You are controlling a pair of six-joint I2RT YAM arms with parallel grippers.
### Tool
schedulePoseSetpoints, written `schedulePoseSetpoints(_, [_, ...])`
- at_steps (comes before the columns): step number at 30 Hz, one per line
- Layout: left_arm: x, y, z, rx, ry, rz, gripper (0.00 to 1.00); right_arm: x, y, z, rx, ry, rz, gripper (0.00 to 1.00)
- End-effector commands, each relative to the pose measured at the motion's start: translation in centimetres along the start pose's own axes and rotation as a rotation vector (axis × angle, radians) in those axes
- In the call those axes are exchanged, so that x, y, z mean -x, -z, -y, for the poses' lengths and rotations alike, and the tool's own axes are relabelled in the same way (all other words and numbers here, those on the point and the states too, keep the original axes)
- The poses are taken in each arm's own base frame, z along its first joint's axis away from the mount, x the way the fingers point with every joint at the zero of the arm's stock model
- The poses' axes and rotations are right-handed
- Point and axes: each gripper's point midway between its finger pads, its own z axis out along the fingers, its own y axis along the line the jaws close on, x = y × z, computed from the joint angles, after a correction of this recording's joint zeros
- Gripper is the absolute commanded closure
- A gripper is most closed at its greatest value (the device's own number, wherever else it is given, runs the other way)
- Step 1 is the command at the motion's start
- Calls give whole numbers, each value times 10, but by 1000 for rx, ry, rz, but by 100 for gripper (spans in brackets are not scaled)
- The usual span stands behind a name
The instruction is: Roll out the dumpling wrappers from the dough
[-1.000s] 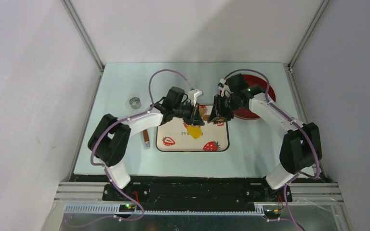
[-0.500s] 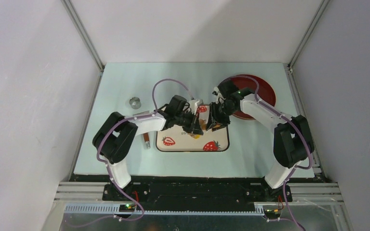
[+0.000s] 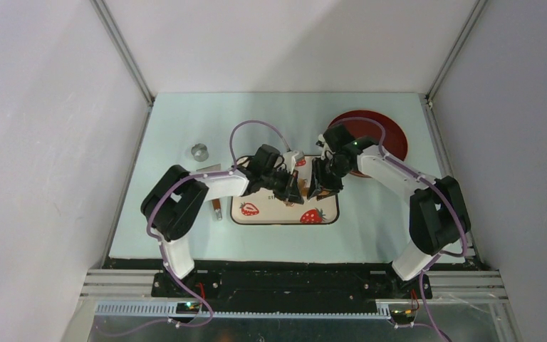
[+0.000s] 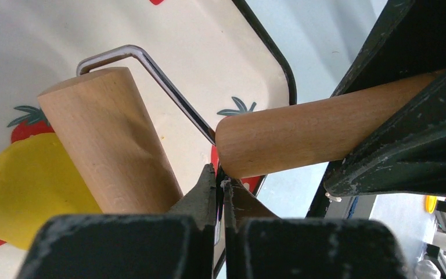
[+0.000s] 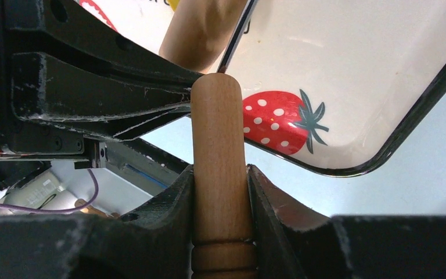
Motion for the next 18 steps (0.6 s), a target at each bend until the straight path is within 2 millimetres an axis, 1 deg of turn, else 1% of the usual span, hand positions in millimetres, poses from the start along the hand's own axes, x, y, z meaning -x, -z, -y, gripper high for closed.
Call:
schedulePoseSetpoints(1, [17, -6, 4, -14, -4, 70, 100, -45, -19, 53, -290, -30, -128, 100])
schedulePoseSetpoints(2, [15, -5, 3, -11, -2, 68, 100, -47, -19, 54, -298, -27, -130, 100])
schedulePoseSetpoints(4, [18, -3, 5, -9, -11, 79, 100, -46, -16, 52, -300, -21, -115, 100])
schedulePoseSetpoints(6, [26, 1, 10, -12, -29, 100, 100, -41, -11, 45, -263, -19, -89, 100])
schedulePoseSetpoints(7, [30, 3, 12, -11, -36, 111, 100, -37, -9, 37, -230, -14, -75, 100])
schedulePoseSetpoints(8, [40, 8, 17, -13, -56, 137, 100, -31, -3, 30, -205, -5, -47, 100])
schedulePoseSetpoints(9, [46, 10, 20, -14, -65, 150, 100, -27, 1, 25, -184, 4, -34, 100])
schedulePoseSetpoints(10, [57, 17, 26, -17, -83, 179, 100, -19, 9, 15, -158, 20, 2, 100])
schedulePoseSetpoints(11, [63, 20, 29, -17, -92, 194, 100, -16, 14, 9, -139, 30, 14, 100])
schedulePoseSetpoints(12, [75, 27, 36, -16, -110, 226, 100, -9, 23, 0, -117, 44, 49, 100])
schedulePoseSetpoints(13, [84, 34, 43, -20, -130, 252, 100, -6, 28, -5, -100, 49, 62, 100])
schedulePoseSetpoints(14, [89, 38, 45, -12, -136, 267, 100, 0, 37, -12, -79, 61, 95, 100])
schedulePoseSetpoints(15, [97, 45, 50, -13, -154, 290, 100, 4, 43, -18, -63, 66, 115, 100])
schedulePoseSetpoints(18, [107, 59, 51, 12, -166, 327, 100, 11, 57, -29, -22, 69, 159, 100])
